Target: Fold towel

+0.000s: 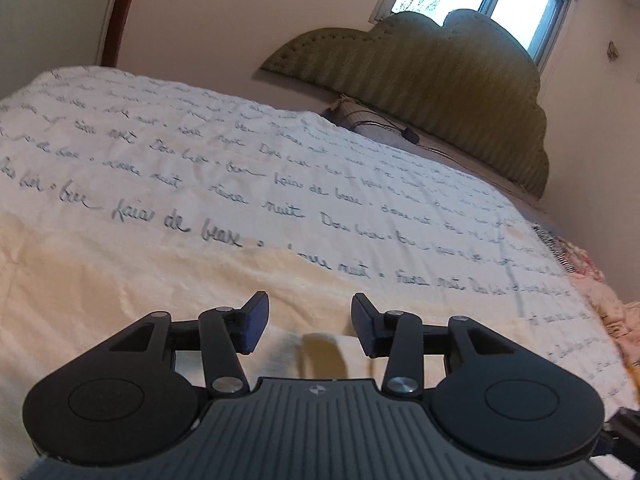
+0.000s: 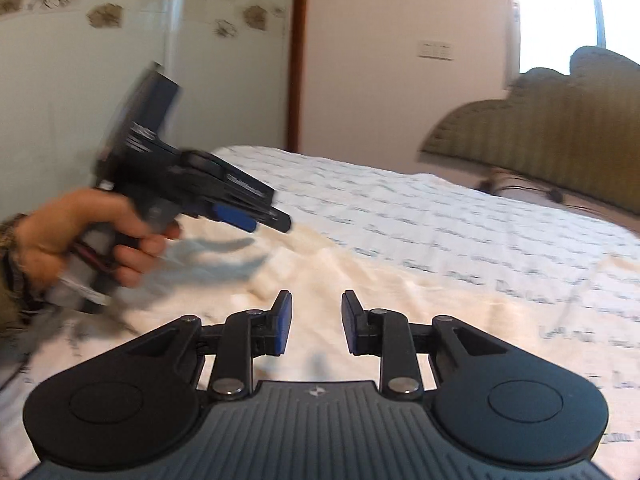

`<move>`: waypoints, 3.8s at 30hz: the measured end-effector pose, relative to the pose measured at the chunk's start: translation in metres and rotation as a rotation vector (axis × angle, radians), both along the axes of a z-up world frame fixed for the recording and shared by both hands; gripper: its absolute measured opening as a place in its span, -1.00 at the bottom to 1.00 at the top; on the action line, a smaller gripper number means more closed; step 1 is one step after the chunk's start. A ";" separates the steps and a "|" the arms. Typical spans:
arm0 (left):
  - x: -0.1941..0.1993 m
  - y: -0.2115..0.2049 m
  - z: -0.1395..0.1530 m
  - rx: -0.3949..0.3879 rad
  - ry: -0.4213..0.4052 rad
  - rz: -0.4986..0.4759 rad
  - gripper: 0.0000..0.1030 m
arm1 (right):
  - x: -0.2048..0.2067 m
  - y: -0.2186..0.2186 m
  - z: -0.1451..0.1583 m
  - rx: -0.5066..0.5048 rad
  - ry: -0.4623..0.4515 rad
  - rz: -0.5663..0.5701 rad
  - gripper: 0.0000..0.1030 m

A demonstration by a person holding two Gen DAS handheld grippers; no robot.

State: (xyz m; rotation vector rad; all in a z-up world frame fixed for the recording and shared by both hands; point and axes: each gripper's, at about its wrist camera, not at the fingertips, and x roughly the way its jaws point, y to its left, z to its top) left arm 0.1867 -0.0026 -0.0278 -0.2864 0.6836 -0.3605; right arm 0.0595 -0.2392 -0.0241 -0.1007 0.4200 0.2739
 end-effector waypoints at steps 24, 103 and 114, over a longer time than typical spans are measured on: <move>0.013 -0.011 -0.036 -0.289 0.352 -0.181 0.38 | 0.005 0.106 -0.063 -0.619 -0.153 0.035 -0.85; -0.008 -0.006 -0.043 -0.005 0.106 -0.150 -0.77 | -0.064 0.060 0.008 -0.225 0.049 0.235 -0.74; -0.008 -0.012 -0.044 0.024 0.111 -0.142 -0.65 | 0.029 -0.045 -0.035 -0.101 0.268 -0.202 -0.73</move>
